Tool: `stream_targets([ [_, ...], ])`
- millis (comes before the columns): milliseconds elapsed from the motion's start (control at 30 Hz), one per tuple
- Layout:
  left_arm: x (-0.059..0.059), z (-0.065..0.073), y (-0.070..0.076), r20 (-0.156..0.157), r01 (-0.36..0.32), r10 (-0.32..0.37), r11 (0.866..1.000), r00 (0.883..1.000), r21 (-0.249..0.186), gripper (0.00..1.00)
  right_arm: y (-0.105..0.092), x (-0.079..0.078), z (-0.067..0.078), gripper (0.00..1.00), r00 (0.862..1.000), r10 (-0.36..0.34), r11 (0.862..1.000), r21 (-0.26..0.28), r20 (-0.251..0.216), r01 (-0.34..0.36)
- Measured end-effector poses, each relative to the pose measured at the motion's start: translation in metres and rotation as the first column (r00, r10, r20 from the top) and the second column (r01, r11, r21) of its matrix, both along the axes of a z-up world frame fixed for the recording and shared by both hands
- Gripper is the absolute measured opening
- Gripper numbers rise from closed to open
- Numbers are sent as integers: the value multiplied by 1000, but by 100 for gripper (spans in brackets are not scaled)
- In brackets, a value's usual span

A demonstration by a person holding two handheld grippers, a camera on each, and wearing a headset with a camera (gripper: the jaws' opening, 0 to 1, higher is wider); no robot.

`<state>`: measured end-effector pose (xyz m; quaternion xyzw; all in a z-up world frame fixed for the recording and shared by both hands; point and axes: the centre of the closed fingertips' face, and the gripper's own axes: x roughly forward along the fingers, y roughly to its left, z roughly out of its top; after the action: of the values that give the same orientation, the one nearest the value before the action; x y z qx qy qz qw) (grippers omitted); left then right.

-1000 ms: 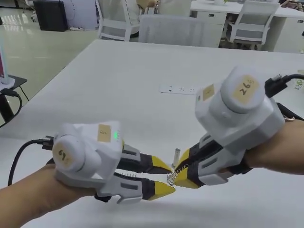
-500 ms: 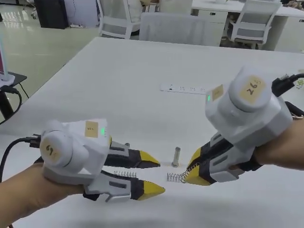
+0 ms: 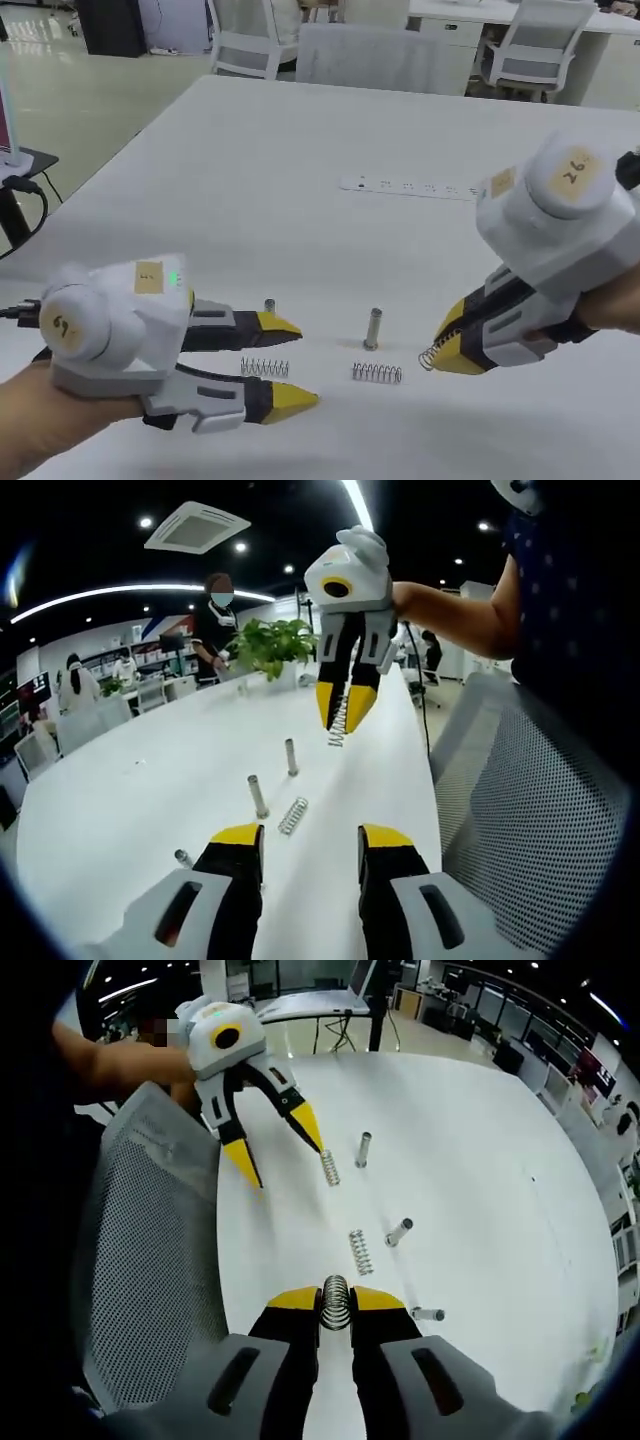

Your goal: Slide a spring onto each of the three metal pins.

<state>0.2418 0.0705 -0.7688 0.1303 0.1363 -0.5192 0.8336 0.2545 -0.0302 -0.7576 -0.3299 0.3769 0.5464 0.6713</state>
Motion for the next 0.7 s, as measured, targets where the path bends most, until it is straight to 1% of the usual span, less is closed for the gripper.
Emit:
stream_targets([
  [133, 0, -6, 8, -17, -32, 32, 999, 999, -9, 33, -7, 4, 1, 9, 1000, -16, 1000, -8, 5, 16],
  [267, 1, -9, 19, -35, -83, 82, 996, 996, -34, 36, -14, 9, 3, 9, 999, -31, 999, -12, 8, 31],
  [467, 3, -10, 31, -49, -136, 134, 989, 990, -51, 42, -21, 15, 5, 9, 999, -47, 999, -19, 11, 47],
  [533, 3, -11, 34, -48, -147, 145, 988, 988, -48, 43, -22, 17, 6, 9, 999, -48, 999, -23, 13, 49],
  [700, 3, -13, 41, -58, -183, 180, 981, 982, -57, 48, -26, 25, 12, 9, 998, -59, 998, -27, 21, 60],
])
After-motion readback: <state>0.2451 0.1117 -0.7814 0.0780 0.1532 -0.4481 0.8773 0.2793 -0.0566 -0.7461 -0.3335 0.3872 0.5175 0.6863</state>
